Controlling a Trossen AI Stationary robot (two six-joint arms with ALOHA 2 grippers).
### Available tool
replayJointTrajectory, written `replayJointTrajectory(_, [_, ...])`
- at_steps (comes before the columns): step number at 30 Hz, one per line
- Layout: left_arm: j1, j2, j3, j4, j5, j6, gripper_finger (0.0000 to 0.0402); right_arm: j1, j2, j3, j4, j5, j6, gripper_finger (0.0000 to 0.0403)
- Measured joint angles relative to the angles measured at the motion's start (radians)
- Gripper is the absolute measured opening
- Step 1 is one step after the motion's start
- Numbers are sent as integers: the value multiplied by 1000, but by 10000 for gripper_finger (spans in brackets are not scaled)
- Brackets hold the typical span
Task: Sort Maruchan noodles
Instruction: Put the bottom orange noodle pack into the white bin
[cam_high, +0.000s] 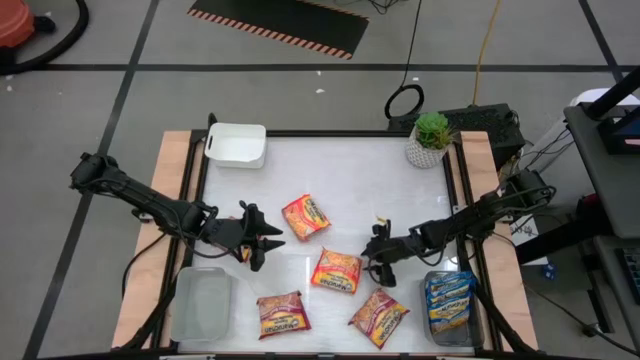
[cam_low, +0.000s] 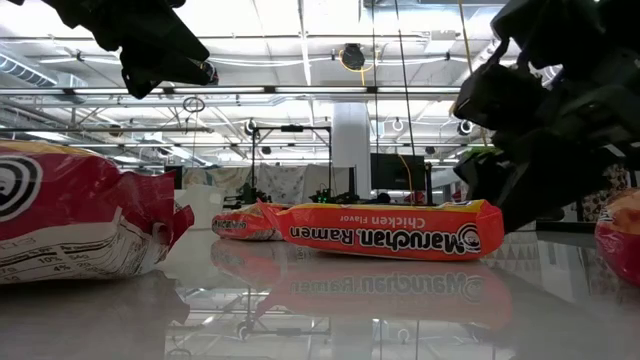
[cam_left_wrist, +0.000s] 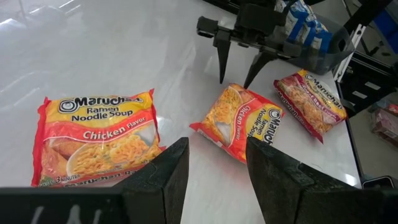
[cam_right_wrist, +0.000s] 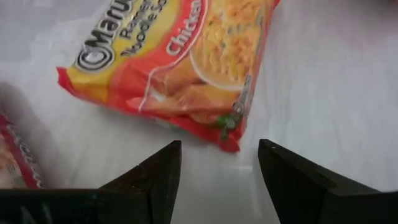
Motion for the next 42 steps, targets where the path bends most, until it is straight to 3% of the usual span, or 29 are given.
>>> replayJointTrajectory(7, [0, 0, 0, 0, 0, 0, 163, -21, 80, 1, 89, -11, -2, 205])
replayJointTrajectory(17, [0, 0, 0, 1, -1, 2, 163, -66, 217, 3, 274, -110, -54, 195])
replayJointTrajectory(35, [0, 0, 0, 0, 0, 0, 163, -75, 222, 0, 337, -165, -168, 14])
replayJointTrajectory(42, [0, 0, 0, 0, 0, -1, 163, -72, 206, 0, 354, -141, -191, 2])
